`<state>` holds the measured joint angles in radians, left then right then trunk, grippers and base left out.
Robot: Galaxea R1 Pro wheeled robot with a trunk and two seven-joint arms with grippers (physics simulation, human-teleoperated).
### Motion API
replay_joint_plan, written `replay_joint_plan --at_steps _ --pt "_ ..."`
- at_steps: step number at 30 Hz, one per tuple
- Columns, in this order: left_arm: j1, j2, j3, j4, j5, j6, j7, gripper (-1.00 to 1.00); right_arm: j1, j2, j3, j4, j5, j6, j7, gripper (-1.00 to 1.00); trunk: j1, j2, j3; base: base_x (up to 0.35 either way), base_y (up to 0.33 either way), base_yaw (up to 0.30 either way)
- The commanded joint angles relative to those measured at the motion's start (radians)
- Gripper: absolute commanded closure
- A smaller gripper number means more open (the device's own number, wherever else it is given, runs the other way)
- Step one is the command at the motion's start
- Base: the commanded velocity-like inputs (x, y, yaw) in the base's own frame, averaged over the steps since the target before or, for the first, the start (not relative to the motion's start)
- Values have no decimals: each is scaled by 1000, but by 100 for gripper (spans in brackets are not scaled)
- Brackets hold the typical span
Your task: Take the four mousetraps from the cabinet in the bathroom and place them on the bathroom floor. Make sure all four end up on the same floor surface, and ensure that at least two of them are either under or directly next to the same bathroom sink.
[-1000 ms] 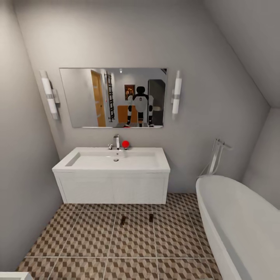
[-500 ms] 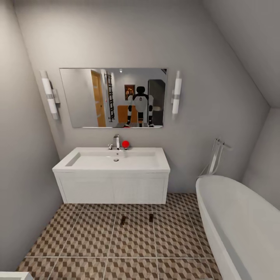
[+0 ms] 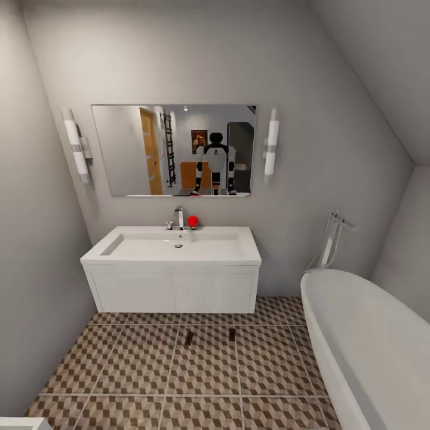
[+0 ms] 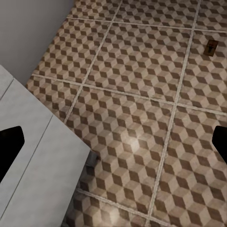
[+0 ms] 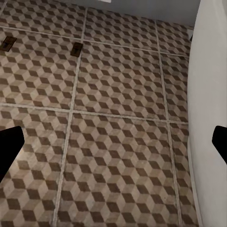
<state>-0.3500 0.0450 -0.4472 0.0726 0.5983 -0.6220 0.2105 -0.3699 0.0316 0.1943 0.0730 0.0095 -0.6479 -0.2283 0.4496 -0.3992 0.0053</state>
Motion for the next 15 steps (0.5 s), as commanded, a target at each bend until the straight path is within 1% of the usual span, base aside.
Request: replay_joint_plan --at_steps 1,15 --pt "-1 0 -6 3 -5 -2 7 -100 -1 1 8 4 1 -4 -8 -100 0 -1 0 0 0 0" --pt "-1 -1 -6 3 -3 -4 1 -100 -1 1 8 5 1 -4 -8 -100 0 -1 0 0 0 0"
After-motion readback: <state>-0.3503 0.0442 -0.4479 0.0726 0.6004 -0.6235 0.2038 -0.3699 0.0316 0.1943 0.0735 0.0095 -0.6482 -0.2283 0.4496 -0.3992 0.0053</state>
